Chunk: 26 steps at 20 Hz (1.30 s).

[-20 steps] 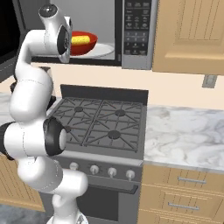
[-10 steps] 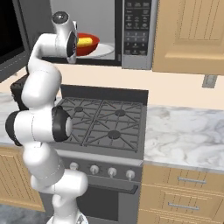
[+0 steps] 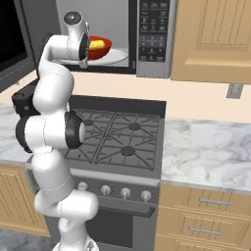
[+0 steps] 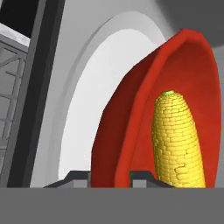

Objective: Pick the corn from the sink and place it in the bowl. Then pick the bowl and place it in the microwave. Then close the microwave door and press the start button.

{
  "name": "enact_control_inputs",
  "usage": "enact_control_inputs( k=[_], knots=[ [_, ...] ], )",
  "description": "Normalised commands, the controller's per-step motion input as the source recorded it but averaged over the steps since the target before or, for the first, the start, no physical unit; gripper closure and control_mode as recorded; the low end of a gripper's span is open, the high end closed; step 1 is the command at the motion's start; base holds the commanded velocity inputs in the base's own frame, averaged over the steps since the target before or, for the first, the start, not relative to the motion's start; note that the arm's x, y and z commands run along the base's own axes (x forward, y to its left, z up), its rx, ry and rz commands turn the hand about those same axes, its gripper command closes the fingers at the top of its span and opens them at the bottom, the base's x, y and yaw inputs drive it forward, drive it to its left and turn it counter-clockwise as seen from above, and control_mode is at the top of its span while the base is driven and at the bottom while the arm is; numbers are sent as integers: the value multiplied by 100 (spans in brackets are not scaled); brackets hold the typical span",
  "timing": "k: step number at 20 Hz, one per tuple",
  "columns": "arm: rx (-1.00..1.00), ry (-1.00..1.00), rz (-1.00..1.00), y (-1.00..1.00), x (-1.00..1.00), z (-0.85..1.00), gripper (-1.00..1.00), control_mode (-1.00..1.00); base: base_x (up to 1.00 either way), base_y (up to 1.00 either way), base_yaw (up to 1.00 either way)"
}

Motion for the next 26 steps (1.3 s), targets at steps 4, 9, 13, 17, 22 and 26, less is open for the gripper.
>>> enact_control_inputs(
  k=[4, 9, 13, 17, 22, 26],
  knots=[
    [0, -1, 1, 0, -59, 0, -100, -100, 0, 0, 0],
    [0, -4, 0, 2, -97, 4, -100, -100, 0, 0, 0],
    [0, 0, 0, 13, -100, 0, -100, -100, 0, 0, 0],
    [0, -6, 0, 0, -100, 1, -100, -100, 0, 0, 0],
    [4, -9, 0, 0, -100, 9, -100, -100, 0, 0, 0],
    [14, -2, 1, 0, -100, 21, -100, -100, 0, 0, 0]
  ],
)
